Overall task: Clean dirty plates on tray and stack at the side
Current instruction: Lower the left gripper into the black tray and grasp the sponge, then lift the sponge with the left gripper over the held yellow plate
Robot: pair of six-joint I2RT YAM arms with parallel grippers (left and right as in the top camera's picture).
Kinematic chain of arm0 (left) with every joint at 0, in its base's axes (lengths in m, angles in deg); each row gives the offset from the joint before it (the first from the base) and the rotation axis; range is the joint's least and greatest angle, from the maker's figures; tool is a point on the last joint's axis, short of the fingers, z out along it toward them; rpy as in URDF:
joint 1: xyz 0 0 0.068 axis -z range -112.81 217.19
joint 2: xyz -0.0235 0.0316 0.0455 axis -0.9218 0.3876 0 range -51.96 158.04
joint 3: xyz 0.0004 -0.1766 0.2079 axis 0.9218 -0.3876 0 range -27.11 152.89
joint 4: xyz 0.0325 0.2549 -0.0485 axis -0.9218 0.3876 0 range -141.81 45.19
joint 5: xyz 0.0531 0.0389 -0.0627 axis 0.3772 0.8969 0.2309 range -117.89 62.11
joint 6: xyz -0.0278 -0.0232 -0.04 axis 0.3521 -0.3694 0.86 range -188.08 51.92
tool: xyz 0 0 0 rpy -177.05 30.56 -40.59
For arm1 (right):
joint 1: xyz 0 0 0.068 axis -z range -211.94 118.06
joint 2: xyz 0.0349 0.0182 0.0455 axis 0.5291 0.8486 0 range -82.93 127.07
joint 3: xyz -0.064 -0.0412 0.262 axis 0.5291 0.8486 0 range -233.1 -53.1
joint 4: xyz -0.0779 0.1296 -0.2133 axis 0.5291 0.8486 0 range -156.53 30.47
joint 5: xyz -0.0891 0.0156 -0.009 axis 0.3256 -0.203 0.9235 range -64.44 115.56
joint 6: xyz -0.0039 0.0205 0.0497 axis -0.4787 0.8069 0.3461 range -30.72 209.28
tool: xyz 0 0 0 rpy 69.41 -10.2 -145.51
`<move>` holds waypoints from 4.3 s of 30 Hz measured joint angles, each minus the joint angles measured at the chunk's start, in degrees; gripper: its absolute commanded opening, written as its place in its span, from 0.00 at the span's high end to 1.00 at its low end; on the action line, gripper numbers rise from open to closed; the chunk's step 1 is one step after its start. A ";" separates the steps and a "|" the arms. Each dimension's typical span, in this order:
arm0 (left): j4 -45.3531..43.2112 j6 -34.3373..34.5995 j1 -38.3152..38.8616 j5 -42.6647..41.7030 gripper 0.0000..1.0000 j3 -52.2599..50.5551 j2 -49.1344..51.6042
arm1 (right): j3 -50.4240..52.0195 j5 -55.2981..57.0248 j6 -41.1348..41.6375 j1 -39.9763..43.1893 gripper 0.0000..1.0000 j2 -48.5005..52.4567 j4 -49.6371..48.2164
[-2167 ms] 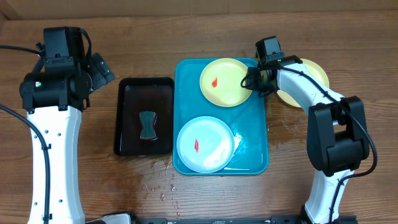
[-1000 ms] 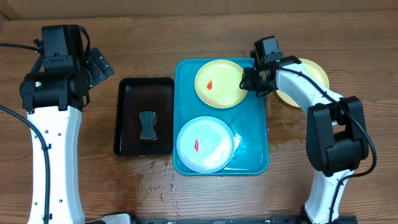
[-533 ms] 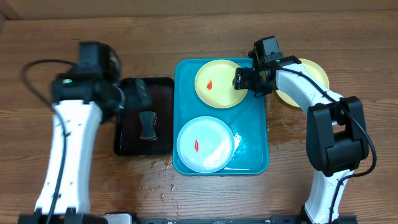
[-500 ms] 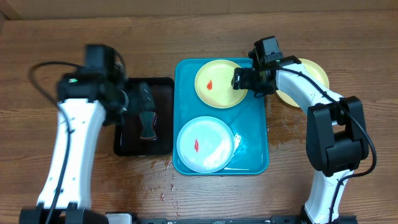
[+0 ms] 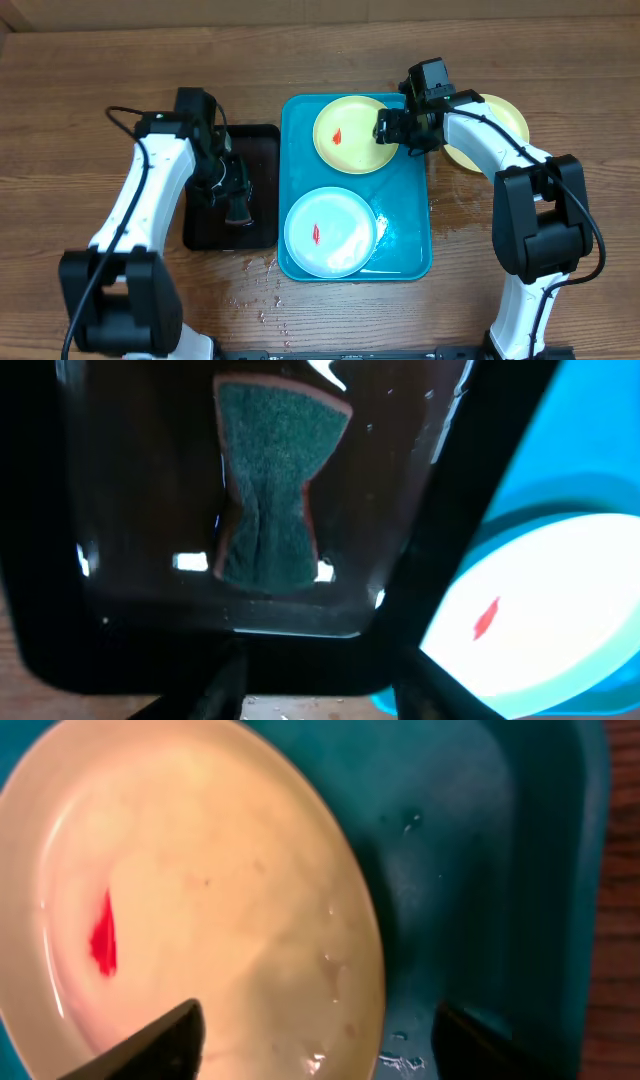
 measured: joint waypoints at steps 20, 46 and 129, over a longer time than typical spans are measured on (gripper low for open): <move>-4.28 -1.42 0.02 4.61 0.59 -0.52 1.68 | 0.76 2.32 6.75 0.00 0.81 0.02 -0.55; -15.65 1.62 4.42 11.26 0.67 -9.31 1.68 | 0.76 2.62 7.61 0.00 0.86 0.02 -0.55; -1.36 -8.26 4.42 14.32 0.96 20.81 -1.53 | 1.99 2.54 15.43 -1.31 0.96 0.02 -0.59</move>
